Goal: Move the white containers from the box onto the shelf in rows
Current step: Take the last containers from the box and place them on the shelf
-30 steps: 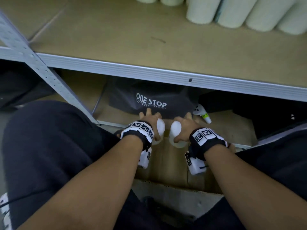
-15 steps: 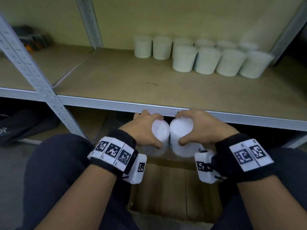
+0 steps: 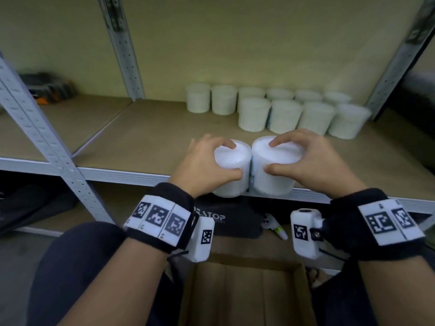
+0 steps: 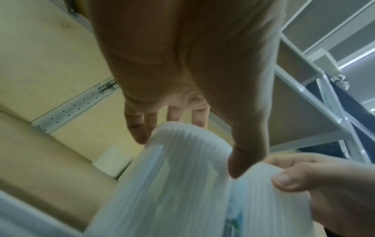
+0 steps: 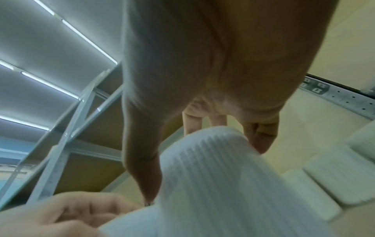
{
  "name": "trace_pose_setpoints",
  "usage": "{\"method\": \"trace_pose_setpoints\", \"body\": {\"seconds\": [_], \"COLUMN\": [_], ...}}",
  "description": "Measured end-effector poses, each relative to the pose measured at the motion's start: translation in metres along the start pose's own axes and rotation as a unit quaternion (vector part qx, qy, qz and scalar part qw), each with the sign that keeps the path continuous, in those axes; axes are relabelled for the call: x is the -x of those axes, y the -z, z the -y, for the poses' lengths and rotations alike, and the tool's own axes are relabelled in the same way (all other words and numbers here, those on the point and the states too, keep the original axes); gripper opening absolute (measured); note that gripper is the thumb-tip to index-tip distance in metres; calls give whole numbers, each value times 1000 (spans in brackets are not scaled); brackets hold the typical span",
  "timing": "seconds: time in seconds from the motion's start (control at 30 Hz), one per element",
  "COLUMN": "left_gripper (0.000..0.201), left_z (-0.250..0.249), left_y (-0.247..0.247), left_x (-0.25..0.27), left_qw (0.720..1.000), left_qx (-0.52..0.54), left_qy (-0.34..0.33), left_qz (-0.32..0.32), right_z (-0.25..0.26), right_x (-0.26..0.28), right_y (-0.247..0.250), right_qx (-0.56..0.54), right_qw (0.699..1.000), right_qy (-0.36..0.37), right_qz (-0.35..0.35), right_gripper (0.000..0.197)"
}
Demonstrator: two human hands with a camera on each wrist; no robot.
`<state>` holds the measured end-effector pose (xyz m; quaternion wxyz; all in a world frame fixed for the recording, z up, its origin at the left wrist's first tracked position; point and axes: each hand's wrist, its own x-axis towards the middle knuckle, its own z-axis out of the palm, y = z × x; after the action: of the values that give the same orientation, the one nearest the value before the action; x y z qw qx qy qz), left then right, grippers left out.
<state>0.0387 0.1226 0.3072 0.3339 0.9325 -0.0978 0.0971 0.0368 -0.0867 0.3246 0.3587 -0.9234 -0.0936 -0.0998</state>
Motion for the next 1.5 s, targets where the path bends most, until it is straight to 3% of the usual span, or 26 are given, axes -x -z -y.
{"method": "trace_pose_setpoints", "body": {"seconds": [0.17, 0.43, 0.57, 0.73, 1.0, 1.5], "left_gripper": [42, 52, 39, 23, 19, 21], "left_z": [6, 6, 2, -1, -1, 45], "left_y": [-20, -4, 7, 9, 8, 27], "left_x": [-14, -15, -9, -5, -11, -74], "left_qw": [999, 996, 996, 994, 995, 993], "left_qx": [-4, -72, -79, -91, -92, -117], "left_qy": [11, -11, -36, -43, -40, 11], "left_qz": [-33, 42, 18, 34, 14, -6], "right_z": [-23, -18, -13, -13, -9, 11], "right_x": [-13, -12, -7, -8, -15, -101], "right_y": [-22, -13, -2, 0, -1, -43], "right_qx": [4, 71, 119, 148, 153, 197], "right_qw": [1000, 997, 992, 987, 986, 972], "right_qy": [-8, 5, 9, 6, 14, 63], "right_qz": [-8, 36, 40, 60, 64, 109], "right_gripper": [39, 50, 43, 32, 29, 33]}}
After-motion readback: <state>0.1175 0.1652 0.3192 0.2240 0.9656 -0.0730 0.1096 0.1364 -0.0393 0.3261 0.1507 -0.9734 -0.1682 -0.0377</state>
